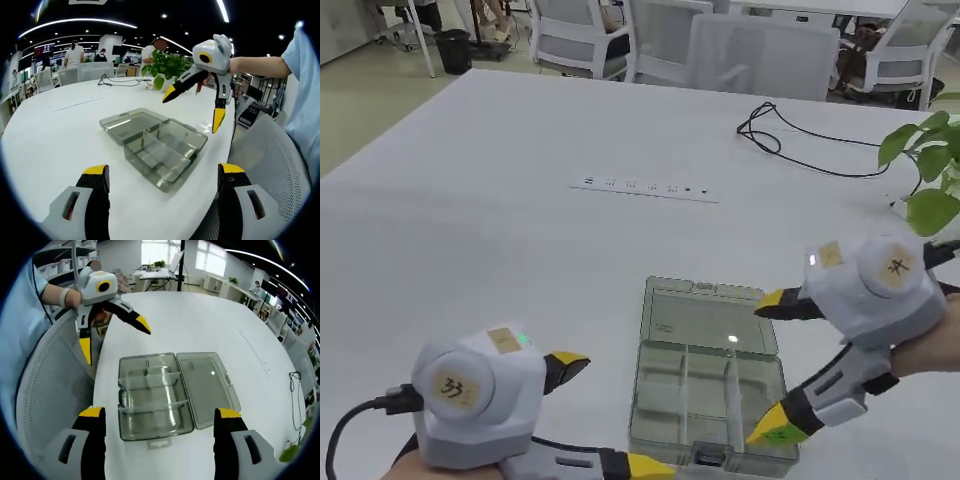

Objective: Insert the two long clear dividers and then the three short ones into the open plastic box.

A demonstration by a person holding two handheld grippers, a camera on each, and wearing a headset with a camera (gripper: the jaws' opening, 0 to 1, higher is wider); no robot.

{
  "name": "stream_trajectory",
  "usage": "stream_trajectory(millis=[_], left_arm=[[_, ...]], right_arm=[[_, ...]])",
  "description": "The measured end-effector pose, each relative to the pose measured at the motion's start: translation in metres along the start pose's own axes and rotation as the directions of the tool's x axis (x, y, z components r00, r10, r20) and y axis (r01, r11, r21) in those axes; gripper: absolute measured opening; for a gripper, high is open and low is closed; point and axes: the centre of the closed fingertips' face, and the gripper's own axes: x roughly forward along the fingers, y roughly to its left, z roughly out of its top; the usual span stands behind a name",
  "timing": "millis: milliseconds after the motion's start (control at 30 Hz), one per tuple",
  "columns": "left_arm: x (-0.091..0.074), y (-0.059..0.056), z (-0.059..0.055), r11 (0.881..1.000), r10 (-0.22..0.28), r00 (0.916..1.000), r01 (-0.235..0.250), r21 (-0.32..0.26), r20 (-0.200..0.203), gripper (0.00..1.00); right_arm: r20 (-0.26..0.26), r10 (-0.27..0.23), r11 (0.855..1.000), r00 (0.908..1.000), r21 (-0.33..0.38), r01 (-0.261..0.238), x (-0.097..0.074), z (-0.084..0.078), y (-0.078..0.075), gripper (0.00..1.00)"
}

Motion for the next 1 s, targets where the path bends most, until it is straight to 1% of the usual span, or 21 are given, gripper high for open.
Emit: stream_trajectory(millis=[133, 200, 300, 400, 533, 700, 867, 933, 967, 1000], left_arm=[[0.001, 0.001, 0.000, 1.000, -0.003, 1.0000, 0.003, 0.001, -0.001, 0.91], [0.002, 0.001, 0.000, 1.000, -0.004, 1.0000, 0.004, 0.002, -0.002, 0.91], [0.003, 0.001, 0.000, 1.000, -0.006, 1.0000, 0.006, 0.001, -0.003, 0.91], [0.004, 0.001, 0.000, 1.000, -0.007, 1.0000, 0.007, 0.001, -0.002, 0.91], [0.004, 0.001, -0.001, 1.000, -0.008, 1.0000, 0.008, 0.000, -0.003, 0.90], [0.004, 0.002, -0.001, 1.000, -0.006, 1.0000, 0.006, -0.001, -0.001, 0.90], [0.003, 0.002, -0.001, 1.000, -0.006, 1.0000, 0.006, -0.001, -0.001, 0.90], [0.003, 0.002, -0.001, 1.000, -0.004, 1.0000, 0.004, -0.004, 0.000, 0.90], [0.003, 0.003, -0.002, 1.000, -0.003, 1.0000, 0.003, -0.003, -0.001, 0.90], [0.002, 0.003, -0.002, 1.000, -0.003, 1.0000, 0.003, -0.003, -0.002, 0.90]], right_arm=[[-0.026, -0.024, 0.999, 0.9994, 0.035, 0.025, -0.012, -0.024, -0.002, 0.89], [-0.043, -0.028, 0.998, 0.9987, 0.057, 0.030, -0.016, -0.036, -0.002, 0.89], [-0.069, -0.033, 0.997, 0.9971, 0.065, 0.037, -0.022, -0.052, 0.000, 0.87], [-0.082, -0.034, 0.996, 0.9960, 0.084, 0.041, -0.026, -0.062, 0.002, 0.87], [-0.117, -0.038, 0.994, 0.9924, 0.097, 0.050, -0.029, -0.081, 0.004, 0.85], [-0.178, -0.023, 0.994, 0.9838, 0.105, 0.043, -0.028, -0.105, 0.009, 0.81], [-0.209, -0.011, 0.995, 0.9779, 0.097, 0.032, -0.027, -0.117, 0.010, 0.76], [-0.226, -0.007, 0.998, 0.9740, 0.065, 0.022, -0.027, -0.122, 0.009, 0.74], [-0.243, -0.003, 0.998, 0.9700, 0.062, 0.019, -0.026, -0.125, 0.009, 0.73], [-0.250, -0.002, 0.998, 0.9683, 0.053, 0.016, -0.026, -0.127, 0.009, 0.72]])
